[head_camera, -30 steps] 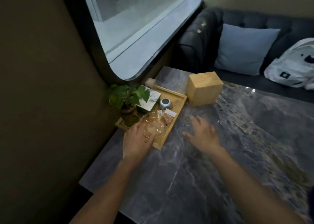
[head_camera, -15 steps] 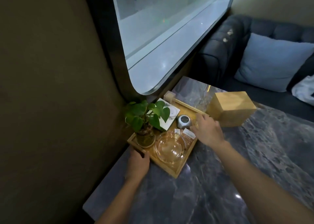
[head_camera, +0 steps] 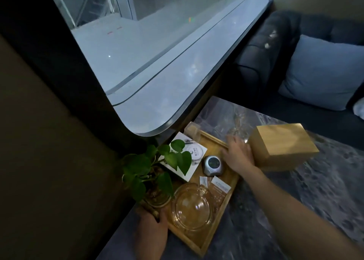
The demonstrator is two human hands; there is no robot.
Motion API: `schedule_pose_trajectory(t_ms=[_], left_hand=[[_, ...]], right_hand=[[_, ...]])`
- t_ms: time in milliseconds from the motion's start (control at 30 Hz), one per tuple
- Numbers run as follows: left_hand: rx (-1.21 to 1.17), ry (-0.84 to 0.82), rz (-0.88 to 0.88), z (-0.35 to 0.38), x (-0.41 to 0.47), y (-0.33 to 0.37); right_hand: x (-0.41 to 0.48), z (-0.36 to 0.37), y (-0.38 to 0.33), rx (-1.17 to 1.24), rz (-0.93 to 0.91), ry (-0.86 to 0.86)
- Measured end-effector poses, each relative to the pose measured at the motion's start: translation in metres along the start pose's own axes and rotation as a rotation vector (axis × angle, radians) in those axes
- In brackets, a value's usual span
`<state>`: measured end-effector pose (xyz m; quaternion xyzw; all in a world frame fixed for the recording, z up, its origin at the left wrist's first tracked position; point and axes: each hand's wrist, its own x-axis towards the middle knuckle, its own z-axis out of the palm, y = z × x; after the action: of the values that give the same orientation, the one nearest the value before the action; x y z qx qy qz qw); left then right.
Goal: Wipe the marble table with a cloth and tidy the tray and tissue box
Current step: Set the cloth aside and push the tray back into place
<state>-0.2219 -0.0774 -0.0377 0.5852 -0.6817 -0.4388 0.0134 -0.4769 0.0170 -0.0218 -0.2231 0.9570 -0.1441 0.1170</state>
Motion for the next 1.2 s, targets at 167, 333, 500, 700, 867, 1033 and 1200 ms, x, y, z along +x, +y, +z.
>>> schedule_pose_trajectory(t_ms=[167, 333, 500, 700, 867, 1033, 1200], left_hand=[[0.029, 0.004, 0.017, 0.005, 0.010, -0.011], [-0.038, 0.035, 0.017, 0.009, 0.013, -0.016], [-0.062, 0.057, 0.044, 0.005, 0.005, -0.007], [-0.087, 0.041, 0.074, -0.010, -0.005, -0.008], [-0.078, 0.030, 0.093, -0.029, -0.021, -0.024], [-0.055, 0.039, 0.090, -0.054, -0.045, -0.043], [-0.017, 0.076, 0.086, -0.074, -0.056, -0.084]], right_hand=[[0.009, 0.014, 0.002, -0.018, 0.005, 0.009], [0.013, 0.015, 0.000, -0.012, -0.004, 0.049], [0.012, 0.011, -0.001, -0.061, -0.039, 0.044], [-0.004, 0.007, 0.002, -0.068, -0.041, 0.063], [-0.025, 0.009, -0.004, -0.091, -0.072, 0.062], [-0.057, 0.018, -0.015, -0.059, -0.164, 0.088], [-0.091, 0.029, -0.032, -0.039, -0.191, 0.071]])
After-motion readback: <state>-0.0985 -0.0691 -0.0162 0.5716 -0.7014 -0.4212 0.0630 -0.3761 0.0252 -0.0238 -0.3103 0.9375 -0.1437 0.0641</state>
